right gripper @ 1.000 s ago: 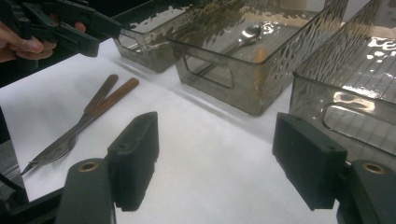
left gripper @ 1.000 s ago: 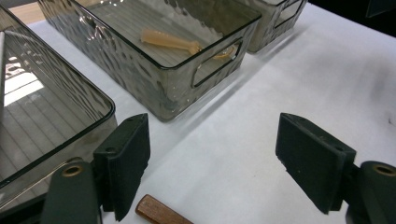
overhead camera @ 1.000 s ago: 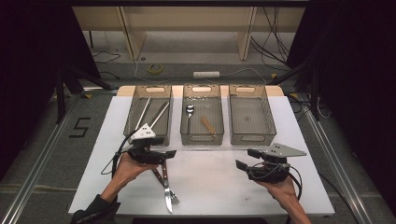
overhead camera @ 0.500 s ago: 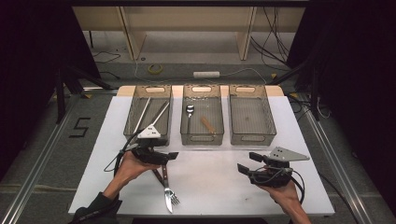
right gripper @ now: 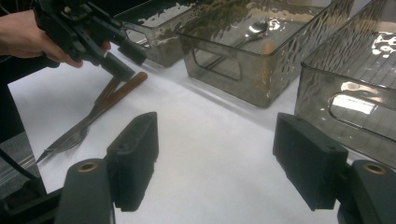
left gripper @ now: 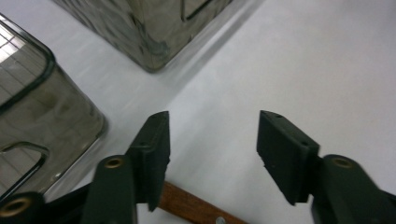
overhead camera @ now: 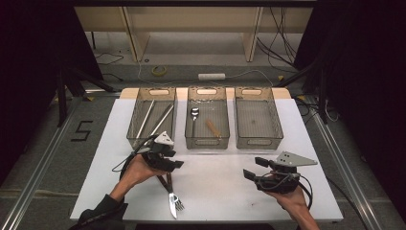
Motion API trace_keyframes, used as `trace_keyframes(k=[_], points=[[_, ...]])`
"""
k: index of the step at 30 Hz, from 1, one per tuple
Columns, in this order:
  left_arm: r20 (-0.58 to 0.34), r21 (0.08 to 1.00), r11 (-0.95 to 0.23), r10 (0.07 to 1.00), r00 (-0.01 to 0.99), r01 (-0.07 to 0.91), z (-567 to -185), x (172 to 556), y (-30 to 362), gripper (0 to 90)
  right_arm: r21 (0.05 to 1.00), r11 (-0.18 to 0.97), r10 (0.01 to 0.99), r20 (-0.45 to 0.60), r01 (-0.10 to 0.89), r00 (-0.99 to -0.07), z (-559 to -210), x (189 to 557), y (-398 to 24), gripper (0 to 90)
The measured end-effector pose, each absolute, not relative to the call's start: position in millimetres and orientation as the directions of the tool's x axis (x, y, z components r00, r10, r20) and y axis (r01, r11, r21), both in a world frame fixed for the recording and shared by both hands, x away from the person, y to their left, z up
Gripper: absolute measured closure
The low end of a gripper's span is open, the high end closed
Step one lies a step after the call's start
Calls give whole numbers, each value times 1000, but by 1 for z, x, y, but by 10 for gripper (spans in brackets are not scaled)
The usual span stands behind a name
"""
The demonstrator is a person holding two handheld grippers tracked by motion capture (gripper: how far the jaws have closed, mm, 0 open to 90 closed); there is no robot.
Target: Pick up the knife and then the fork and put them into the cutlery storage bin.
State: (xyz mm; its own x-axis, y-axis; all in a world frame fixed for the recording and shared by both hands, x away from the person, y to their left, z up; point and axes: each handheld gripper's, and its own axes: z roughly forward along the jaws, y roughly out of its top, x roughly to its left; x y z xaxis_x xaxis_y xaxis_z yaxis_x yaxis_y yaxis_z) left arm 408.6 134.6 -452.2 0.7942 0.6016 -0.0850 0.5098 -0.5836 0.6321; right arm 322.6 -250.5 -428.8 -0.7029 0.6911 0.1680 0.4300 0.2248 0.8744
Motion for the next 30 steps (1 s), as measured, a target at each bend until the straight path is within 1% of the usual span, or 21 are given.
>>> trace_keyframes(k=[3, 4, 6, 10, 11, 16, 18, 24, 30], points=[[-99, 591, -610, 594, 798, 527, -457, 410, 134, 623, 874, 225, 693, 167, 430, -702, -429, 323, -250, 322], [-106, 584, -611, 595, 797, 534, -458, 410, 133, 647, 874, 225, 694, 166, 430, -700, -429, 323, -250, 322], [-90, 561, -636, 589, 803, 530, -461, 411, 134, 699, 875, 224, 696, 166, 430, -699, -428, 322, -250, 323], [-81, 537, -653, 590, 803, 534, -466, 411, 133, 778, 874, 229, 694, 161, 428, -701, -428, 322, -250, 324], [-59, 536, -663, 588, 807, 522, -466, 411, 134, 793, 874, 228, 695, 162, 429, -701, -428, 322, -249, 324], [-36, 504, -687, 589, 807, 524, -469, 414, 138, 869, 874, 234, 692, 158, 426, -705, -428, 321, -248, 325], [-24, 495, -693, 591, 806, 523, -468, 414, 139, 884, 875, 238, 689, 154, 422, -708, -427, 321, -247, 325], [15, 463, -716, 597, 802, 523, -470, 412, 145, 886, 875, 241, 688, 151, 420, -710, -427, 321, -246, 326], [-2, 439, -708, 614, 789, 552, -469, 407, 157, 887, 873, 248, 686, 148, 420, -712, -426, 320, -245, 326]])
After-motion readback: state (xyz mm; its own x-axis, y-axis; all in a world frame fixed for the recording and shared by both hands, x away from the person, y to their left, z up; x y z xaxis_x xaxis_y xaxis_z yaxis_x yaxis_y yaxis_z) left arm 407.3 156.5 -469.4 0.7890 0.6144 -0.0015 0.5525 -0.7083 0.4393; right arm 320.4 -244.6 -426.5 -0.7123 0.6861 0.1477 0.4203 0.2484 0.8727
